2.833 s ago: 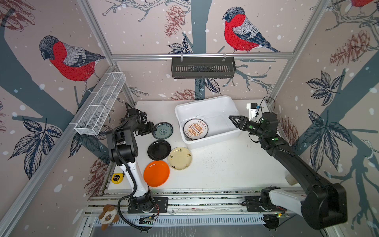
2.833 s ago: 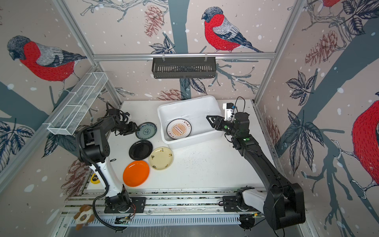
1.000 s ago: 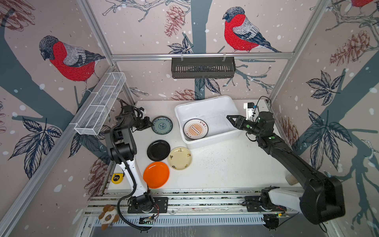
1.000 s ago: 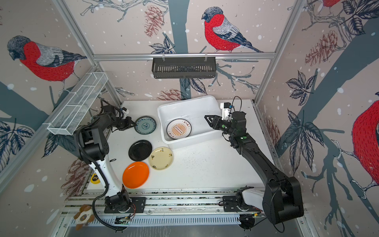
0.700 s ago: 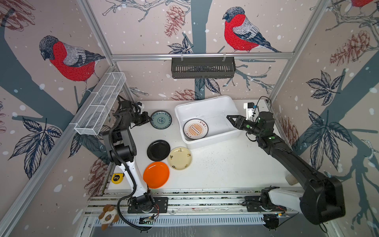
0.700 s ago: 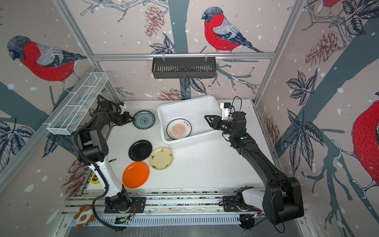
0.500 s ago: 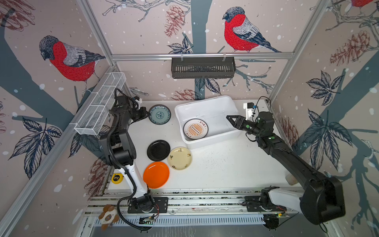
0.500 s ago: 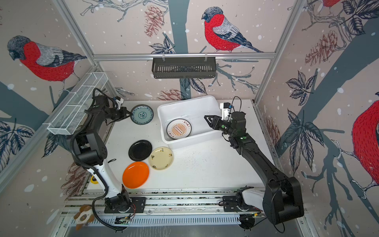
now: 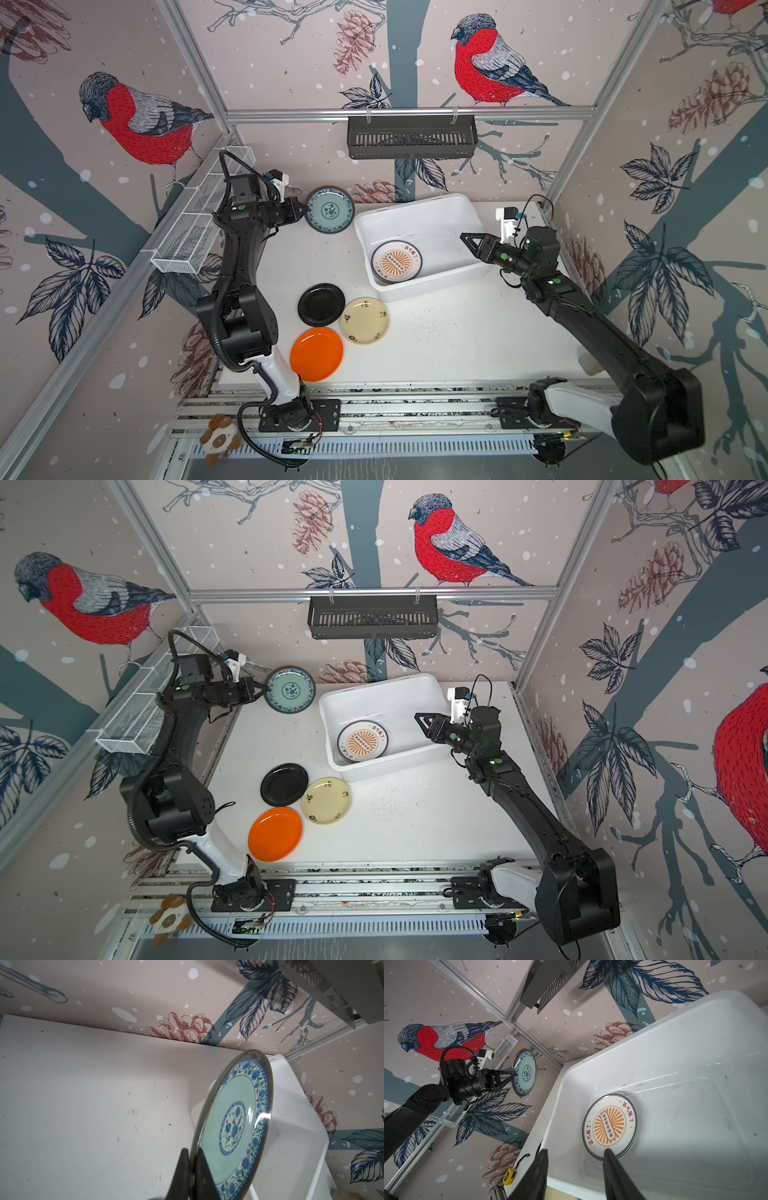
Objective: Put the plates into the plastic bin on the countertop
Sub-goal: 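Lift the blue floral plate and carry it over the bin with left gripper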
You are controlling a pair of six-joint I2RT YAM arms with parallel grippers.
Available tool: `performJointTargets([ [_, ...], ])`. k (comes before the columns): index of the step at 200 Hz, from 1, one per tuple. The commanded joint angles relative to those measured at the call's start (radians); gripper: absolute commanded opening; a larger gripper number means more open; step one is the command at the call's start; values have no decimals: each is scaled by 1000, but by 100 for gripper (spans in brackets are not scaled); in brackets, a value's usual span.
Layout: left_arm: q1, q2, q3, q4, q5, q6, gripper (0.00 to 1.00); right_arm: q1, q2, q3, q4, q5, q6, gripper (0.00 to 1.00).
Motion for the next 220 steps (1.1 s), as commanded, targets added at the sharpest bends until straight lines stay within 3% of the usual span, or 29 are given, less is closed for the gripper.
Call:
performJointTargets([
  [1,-43,-39,10,55,34,-13,0,-2,-22,16,-55,36,-36,46],
  [50,-172,-47,73,64,15,-12,0,-35,-69,52,-151,65,-64,47],
  [99,-340,-21,105,87,-100,28,0,-90,-68,143,-270,68,-129,48],
  [150,-499,137,246,28,-161,27,0,-136,-90,167,-294,96,-125,49],
  [179,-540,261,381,-30,-177,16,0,-179,-79,213,-342,78,-97,48],
  [220,-569,386,450,-23,-193,33,0,-248,-80,282,-461,70,-52,48],
])
